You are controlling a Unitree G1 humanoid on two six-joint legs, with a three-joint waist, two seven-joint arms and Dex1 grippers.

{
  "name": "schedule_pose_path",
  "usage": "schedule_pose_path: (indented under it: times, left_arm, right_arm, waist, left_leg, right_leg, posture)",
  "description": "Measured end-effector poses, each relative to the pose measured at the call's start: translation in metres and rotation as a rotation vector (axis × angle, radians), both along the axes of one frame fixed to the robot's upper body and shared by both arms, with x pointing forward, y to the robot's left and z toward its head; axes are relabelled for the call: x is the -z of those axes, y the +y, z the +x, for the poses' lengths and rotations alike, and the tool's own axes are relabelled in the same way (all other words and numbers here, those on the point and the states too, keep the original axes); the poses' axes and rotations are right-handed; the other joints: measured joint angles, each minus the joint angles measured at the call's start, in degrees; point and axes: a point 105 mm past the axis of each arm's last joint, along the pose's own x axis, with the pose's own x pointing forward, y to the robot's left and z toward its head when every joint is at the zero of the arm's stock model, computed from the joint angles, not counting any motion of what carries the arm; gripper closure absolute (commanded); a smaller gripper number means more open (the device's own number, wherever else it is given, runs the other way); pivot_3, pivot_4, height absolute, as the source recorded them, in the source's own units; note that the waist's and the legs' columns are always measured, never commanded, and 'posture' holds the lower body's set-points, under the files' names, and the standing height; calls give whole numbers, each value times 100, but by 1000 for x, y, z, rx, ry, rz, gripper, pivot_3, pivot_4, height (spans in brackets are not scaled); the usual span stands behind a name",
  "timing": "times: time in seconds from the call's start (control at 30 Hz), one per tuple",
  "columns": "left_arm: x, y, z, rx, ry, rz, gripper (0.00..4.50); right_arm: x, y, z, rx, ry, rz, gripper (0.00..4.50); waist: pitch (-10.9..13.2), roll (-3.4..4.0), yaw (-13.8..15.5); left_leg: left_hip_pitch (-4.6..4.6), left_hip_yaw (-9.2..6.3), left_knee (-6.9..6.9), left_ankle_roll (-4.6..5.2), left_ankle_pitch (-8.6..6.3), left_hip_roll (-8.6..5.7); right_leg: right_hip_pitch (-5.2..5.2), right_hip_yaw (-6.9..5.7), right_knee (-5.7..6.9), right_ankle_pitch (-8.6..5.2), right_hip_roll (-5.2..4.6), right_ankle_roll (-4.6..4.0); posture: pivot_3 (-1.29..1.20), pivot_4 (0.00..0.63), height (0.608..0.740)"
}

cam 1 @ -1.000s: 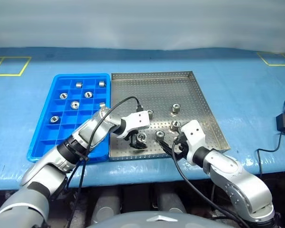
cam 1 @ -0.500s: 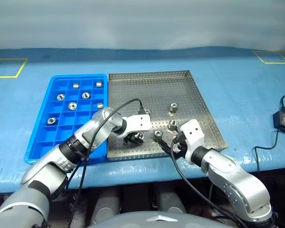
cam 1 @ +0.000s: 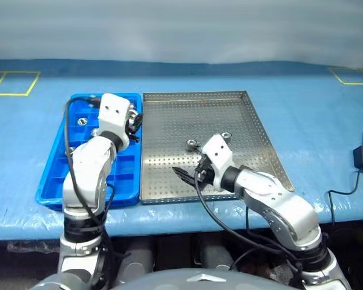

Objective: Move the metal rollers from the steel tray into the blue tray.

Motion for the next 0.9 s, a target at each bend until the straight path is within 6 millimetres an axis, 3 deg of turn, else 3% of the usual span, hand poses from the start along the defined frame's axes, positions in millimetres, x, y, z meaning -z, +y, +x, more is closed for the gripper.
schedule_pose_path:
  times: [0.27,0.7,0.9]
  left_arm:
    - [42,38,-34,-312,106,110,2806]
    - [71,50,-44,-427,223,102,2806]
    - [68,45,-39,-390,212,64,793]
  right_arm:
    - [-6,33,-8,-192,-13,34,0]
    - [-2,37,-13,-206,-8,44,0]
    - [7,29,-14,-147,23,53,0]
  waist:
    - [1,-3,297]
    - [0,-3,353]
    - [1,-3,353]
  left_leg:
    - [-1,-5,3,-1,1,-6]
    - [-3,-8,-2,-2,1,-3]
    - [-4,-12,1,-3,1,-2]
  right_leg:
    - [3,-9,-3,-9,-12,-31]
    - [-2,-22,-1,-17,-20,-49]
    - [0,-28,0,-21,-21,-47]
  posture:
    - [256,150,740]
    - [218,150,740]
    - [200,150,740]
